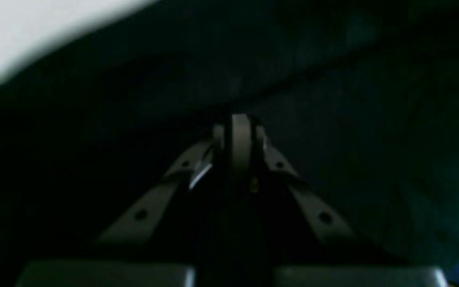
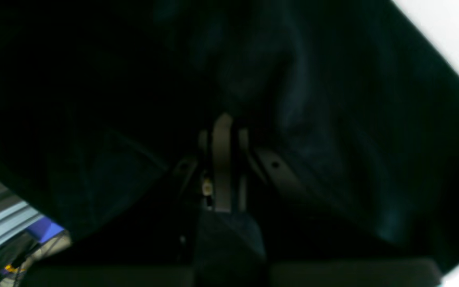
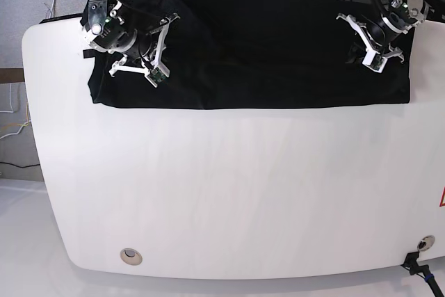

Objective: Fold the T-shirt properly
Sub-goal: 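Grasp the black strip's edge with both grippers and pull it flat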

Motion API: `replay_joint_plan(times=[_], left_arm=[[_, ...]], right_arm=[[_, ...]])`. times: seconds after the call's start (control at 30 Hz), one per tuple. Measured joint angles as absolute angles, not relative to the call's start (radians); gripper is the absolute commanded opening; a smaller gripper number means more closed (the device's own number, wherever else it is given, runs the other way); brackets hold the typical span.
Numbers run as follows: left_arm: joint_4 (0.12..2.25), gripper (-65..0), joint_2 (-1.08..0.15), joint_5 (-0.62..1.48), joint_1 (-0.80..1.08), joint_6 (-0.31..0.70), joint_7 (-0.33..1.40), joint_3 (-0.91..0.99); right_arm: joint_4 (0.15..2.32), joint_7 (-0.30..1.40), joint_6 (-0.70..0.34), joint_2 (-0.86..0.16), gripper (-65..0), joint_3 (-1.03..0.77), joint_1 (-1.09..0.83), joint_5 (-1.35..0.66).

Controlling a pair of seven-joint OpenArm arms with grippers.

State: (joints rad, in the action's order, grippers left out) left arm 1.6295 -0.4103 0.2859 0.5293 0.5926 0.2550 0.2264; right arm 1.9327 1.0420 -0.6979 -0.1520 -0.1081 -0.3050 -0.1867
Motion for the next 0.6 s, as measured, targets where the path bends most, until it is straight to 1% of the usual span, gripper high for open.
replay_joint_plan(times=[0.07, 0.13, 0.2, 0.4, 0.47, 0.6], left_arm=[[1.580, -65.0, -0.410, 0.292, 0.501, 0.593, 0.247, 0.221], [1.538, -65.0, -0.410, 0.296, 0.447, 0.599, 0.243, 0.202], [1.493, -65.0, -0.411, 0.295, 0.402, 0.594, 0.229, 0.187], [1.419, -65.0, -0.405, 0.177, 0.281, 0.595, 0.205, 0.158], [1.414, -65.0, -0.406, 0.173, 0.271, 0.594, 0.216, 0.149], [1.404, -65.0, -0.406, 0.166, 0.229, 0.588, 0.223, 0.119]], right_arm=[[1.883, 1.040, -0.698, -0.154, -65.0, -0.112, -0.301, -0.181], [1.839, 0.979, -0.699, -0.163, -65.0, -0.117, -0.298, -0.188], [1.774, 0.877, -0.701, -0.185, -65.0, -0.118, -0.282, -0.221], [1.599, 0.701, -0.721, -0.221, -65.0, -0.120, -0.205, -0.284], [1.542, 0.678, -0.739, -0.244, -65.0, -0.115, -0.162, -0.302], [1.448, 0.657, -0.738, -0.261, -65.0, -0.114, -0.078, -0.302]])
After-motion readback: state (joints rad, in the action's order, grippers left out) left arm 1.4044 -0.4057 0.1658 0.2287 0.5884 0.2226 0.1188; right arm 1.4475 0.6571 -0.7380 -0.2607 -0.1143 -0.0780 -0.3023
